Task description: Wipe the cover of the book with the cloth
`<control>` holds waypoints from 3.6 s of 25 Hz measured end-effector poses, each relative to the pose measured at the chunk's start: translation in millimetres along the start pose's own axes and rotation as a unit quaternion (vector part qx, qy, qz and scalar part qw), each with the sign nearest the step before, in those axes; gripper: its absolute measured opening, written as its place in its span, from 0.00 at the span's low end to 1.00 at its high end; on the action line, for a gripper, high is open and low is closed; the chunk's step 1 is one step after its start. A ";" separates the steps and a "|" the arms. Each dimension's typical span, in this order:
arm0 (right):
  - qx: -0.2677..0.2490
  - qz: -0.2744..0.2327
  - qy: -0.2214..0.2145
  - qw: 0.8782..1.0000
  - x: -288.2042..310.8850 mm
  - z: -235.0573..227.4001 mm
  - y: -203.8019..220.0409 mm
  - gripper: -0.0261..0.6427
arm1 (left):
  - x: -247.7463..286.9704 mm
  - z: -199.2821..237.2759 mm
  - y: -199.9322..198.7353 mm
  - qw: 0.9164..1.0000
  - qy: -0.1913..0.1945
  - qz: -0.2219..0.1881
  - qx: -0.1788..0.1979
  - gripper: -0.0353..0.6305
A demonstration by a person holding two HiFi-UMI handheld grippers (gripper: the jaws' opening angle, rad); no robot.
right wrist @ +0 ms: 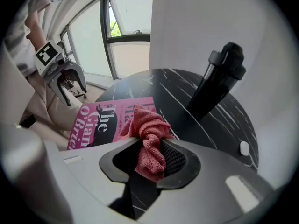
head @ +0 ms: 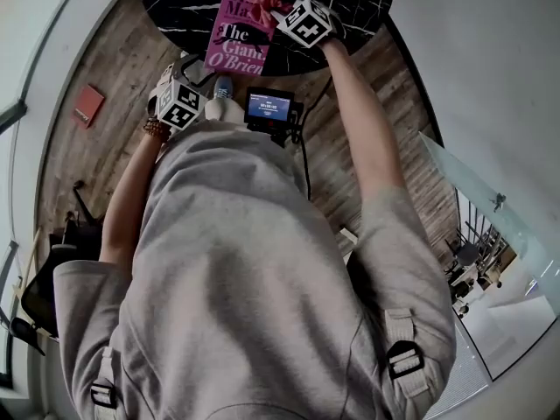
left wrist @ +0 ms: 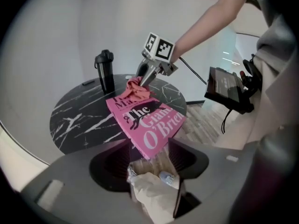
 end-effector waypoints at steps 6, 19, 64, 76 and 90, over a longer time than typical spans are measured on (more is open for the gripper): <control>-0.019 0.037 -0.033 0.999 22.4 6.7 7.7 0.24 | 14.9 -5.2 15.7 1.000 0.007 0.022 -0.013 0.42; -0.004 0.040 -0.024 0.999 20.4 9.9 9.2 0.22 | 30.5 -3.2 10.1 1.000 -0.009 0.012 -0.016 0.35; -0.045 0.058 -0.073 0.995 8.5 91.3 26.5 0.22 | 31.5 -7.3 18.0 0.997 -0.052 0.012 -0.060 0.36; -0.049 0.045 -0.095 0.993 6.1 124.6 33.4 0.22 | 32.0 -7.7 19.4 0.996 -0.052 0.011 -0.076 0.37; -0.077 0.035 -0.144 0.986 2.1 154.8 38.6 0.21 | 32.8 -7.2 21.2 0.995 -0.053 0.007 -0.084 0.36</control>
Point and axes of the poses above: the fingertips, and each gripper's own axes: x forward along the fingers, z to its left, y out of its underside, the point moved 1 cm from there along -x, backward along the fingers, and after that the axes turned 4 degrees about x, right-handed, at the moved point
